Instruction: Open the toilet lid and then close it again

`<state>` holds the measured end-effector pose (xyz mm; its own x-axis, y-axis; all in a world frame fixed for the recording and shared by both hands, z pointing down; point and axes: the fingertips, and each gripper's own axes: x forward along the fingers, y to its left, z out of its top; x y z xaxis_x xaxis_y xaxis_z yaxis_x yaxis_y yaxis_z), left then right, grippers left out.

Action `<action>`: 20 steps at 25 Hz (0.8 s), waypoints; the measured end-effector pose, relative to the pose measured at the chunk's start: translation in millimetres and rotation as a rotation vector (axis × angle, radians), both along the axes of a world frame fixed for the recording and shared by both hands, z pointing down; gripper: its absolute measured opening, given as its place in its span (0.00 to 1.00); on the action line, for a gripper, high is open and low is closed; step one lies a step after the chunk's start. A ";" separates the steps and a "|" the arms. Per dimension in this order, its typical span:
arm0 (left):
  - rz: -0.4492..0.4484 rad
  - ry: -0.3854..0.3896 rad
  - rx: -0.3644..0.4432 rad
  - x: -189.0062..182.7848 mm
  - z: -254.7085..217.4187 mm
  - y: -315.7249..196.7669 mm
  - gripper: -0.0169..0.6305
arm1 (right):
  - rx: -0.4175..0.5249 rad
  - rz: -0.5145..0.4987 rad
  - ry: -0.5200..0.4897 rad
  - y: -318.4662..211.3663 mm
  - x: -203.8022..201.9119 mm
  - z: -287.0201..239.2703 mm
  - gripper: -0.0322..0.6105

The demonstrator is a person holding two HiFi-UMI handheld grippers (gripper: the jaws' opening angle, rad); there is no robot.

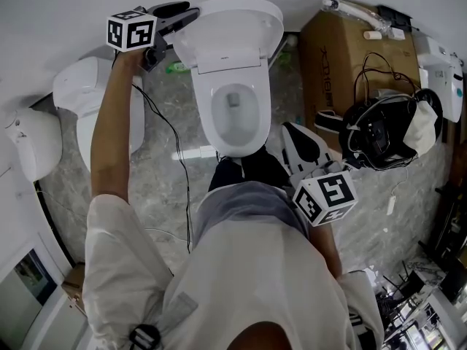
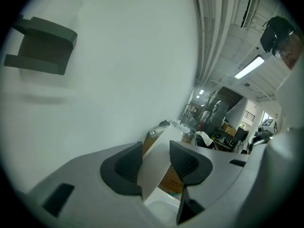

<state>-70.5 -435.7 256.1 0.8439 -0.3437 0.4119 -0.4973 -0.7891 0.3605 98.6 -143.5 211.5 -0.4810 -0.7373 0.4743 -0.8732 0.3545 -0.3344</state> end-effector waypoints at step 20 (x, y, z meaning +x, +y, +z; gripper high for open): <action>0.084 -0.065 0.082 5.3 3.7 55.7 0.28 | -0.002 -0.043 -0.013 14.7 -25.6 1.8 0.07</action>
